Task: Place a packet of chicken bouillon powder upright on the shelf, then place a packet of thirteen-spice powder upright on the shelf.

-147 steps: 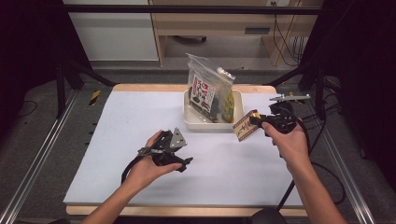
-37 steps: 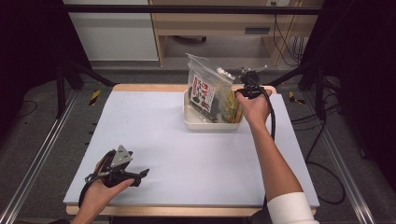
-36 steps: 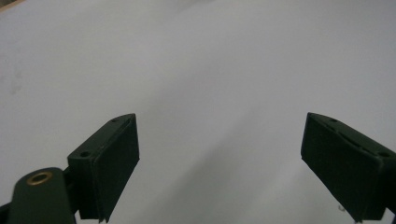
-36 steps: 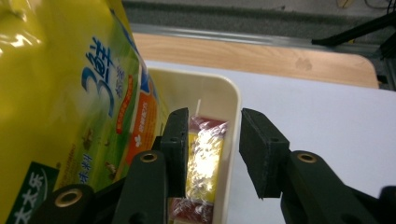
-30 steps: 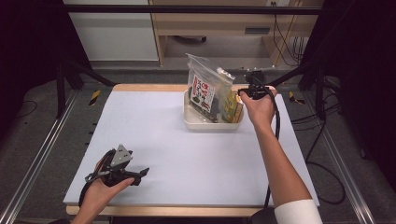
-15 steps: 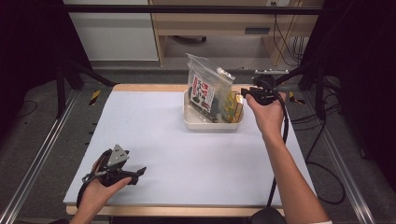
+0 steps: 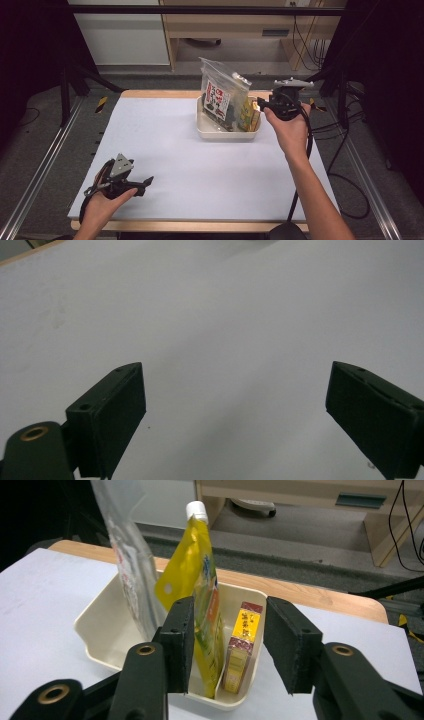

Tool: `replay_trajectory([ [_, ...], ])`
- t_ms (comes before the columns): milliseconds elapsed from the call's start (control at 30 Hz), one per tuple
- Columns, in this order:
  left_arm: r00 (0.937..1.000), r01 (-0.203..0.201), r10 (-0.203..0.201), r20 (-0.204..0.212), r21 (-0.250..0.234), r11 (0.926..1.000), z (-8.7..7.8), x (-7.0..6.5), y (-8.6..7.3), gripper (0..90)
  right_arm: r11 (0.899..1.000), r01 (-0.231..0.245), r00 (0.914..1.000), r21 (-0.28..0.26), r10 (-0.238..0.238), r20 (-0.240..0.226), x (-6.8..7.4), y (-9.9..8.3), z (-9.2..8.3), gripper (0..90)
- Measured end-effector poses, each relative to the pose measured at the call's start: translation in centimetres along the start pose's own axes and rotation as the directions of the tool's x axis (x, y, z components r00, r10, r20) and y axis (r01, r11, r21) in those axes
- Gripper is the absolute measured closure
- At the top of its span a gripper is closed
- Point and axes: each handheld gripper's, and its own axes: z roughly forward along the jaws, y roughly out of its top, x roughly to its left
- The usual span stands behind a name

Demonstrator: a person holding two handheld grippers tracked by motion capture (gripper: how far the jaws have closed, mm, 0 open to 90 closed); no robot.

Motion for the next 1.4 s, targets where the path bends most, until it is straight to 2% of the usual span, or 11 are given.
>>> replay_trajectory([
  [167, 1.0000, 0.005, -0.005, -0.002, 0.001, 1.0000, 0.0, 0.1, 0.0, 8.3, 1.000, 0.016, 0.9999, -0.019, -0.016, -0.004, 0.4, -1.0, -0.7, 48.1],
  [300, 0.9999, 0.013, -0.013, -0.009, -0.004, 0.9999, -0.1, 0.2, -0.1, 8.1, 1.000, 0.016, 0.9999, -0.015, -0.016, -0.002, 0.4, -1.9, -1.1, 34.7],
  [433, 0.9995, 0.019, -0.020, -0.024, -0.009, 0.9998, -0.1, 0.4, 0.0, 7.1, 0.999, 0.030, 0.9995, -0.031, -0.029, 0.015, 0.3, -3.1, -1.4, 24.5],
  [533, 0.9991, 0.027, -0.028, -0.031, -0.014, 0.9995, -0.2, 0.5, -0.1, 6.5, 0.999, 0.020, 0.9995, -0.043, -0.019, 0.026, 0.0, -4.1, -1.7, 17.9],
  [933, 0.9963, 0.055, -0.058, -0.063, -0.043, 0.9975, -0.7, 1.6, -0.3, 6.0, 0.999, 0.005, 0.9999, -0.035, -0.005, 0.012, -0.8, -8.7, -1.9, 10.0],
  [1400, 0.9920, 0.084, -0.088, -0.090, -0.055, 0.9950, -1.1, 3.0, -0.7, 6.0, 0.999, 0.004, 0.9999, 0.036, -0.004, 0.013, -1.6, -13.5, -1.0, 7.9],
])
